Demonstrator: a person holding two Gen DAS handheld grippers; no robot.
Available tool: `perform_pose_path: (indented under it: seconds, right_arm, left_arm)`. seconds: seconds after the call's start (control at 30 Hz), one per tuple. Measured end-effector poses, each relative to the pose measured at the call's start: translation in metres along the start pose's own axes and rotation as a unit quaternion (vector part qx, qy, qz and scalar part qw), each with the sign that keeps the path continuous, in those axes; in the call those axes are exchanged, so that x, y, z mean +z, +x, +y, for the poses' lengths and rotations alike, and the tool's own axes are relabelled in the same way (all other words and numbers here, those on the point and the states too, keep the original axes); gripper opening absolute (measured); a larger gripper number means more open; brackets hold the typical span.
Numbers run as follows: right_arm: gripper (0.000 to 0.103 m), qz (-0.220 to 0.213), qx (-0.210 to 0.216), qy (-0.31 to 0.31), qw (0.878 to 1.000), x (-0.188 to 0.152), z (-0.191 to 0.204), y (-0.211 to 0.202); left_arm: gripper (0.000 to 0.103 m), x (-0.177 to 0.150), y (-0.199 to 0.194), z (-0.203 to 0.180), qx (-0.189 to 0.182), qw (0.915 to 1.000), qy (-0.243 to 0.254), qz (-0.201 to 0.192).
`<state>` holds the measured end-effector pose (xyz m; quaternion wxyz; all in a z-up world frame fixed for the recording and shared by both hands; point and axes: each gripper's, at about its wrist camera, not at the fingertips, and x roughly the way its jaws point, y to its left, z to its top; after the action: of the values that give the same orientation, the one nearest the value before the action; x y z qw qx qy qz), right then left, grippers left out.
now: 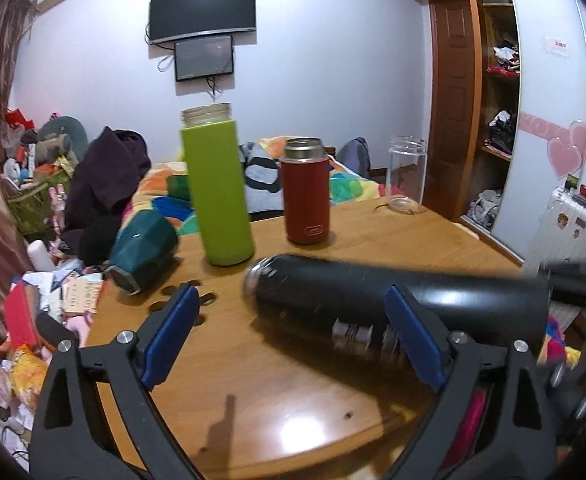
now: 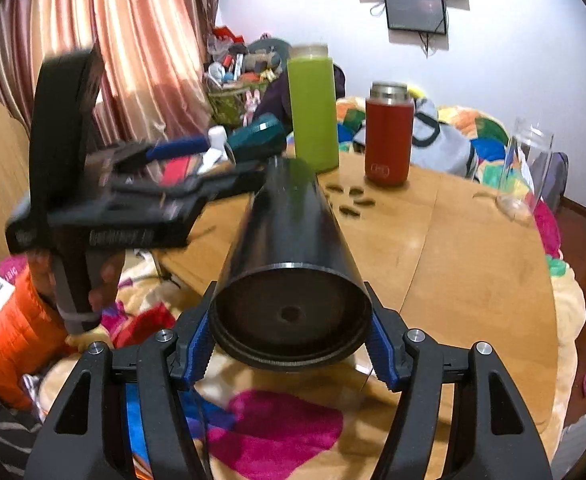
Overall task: Flip cup upside down
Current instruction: 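Close the left tool on the tumbler while the right tool keeps holding it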
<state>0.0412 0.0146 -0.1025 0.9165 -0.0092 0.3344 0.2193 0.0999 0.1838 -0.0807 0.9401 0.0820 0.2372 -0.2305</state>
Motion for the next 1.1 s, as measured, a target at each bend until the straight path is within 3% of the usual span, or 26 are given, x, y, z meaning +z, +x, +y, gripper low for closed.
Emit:
perform_pose_path:
  seconds: [0.17,0.33,0.6,0.8,1.1]
  right_arm:
    - [0.061,-0.007,-0.004,-0.007,1.0,0.013,0.003,-0.002]
    - [0.061,-0.006,-0.01,-0.014,1.0,0.023,0.008,-0.002]
    - [0.061,-0.001,-0.012,-0.015,1.0,0.032,0.005,-0.005]
    - [0.061,0.005,0.0,-0.008,1.0,0.031,-0.002,-0.009]
    - [0.065,0.014,0.01,-0.049,0.999,0.021,0.013,-0.018]
  left_arm:
    - [0.097,-0.019,-0.006,0.004,-0.003,1.0,0.008,0.004]
    - [0.097,-0.03,0.003,-0.019,-0.009,0.9987,0.049,-0.003]
    - [0.097,-0.032,0.007,-0.063,-0.004,0.9893,0.12,-0.082]
    - [0.097,-0.027,0.008,-0.063,-0.039,0.9887,0.112,-0.092]
    - [0.098,-0.029,0.016,-0.077,-0.012,0.9863,0.13,-0.1]
